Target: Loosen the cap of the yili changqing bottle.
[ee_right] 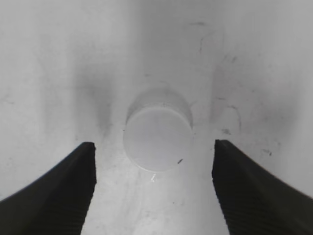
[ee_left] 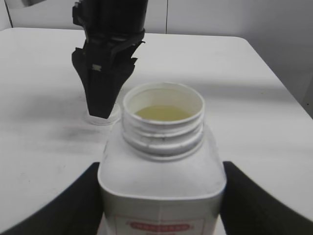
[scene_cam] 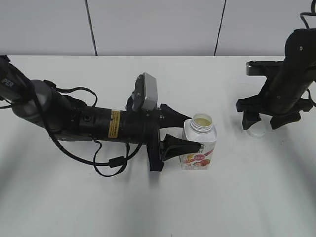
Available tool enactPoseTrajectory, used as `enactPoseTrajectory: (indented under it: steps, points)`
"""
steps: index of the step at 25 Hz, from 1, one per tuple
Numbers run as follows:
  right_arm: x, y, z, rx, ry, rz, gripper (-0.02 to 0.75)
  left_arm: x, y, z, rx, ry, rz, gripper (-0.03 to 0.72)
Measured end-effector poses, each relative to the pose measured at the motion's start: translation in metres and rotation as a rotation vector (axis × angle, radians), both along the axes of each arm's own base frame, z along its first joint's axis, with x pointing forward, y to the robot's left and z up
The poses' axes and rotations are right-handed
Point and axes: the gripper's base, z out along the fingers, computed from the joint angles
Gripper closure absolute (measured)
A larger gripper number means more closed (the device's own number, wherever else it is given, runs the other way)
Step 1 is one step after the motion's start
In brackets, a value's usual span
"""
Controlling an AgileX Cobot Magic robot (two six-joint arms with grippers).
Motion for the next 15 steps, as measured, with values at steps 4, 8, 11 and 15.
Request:
enactPoseTrajectory:
  steps: [4,8,11,15]
  points:
    - [0.000,0.000,0.000,0.003,0.000,-0.002,0.153,0.000,0.000,0.000,0.000,0.000,0.000,0.258]
    - [-0.001,0.001,0.000,0.003,0.009,-0.003,0.153,0.000,0.001,0.000,-0.003,0.000,-0.001,0.218]
    - [-0.001,0.001,0.000,0.003,0.012,-0.003,0.153,0.001,0.004,0.003,-0.029,0.003,-0.011,0.112]
    - [-0.001,0.001,0.001,0.003,0.011,-0.003,0.153,0.006,0.012,0.006,-0.067,0.007,-0.006,0.084]
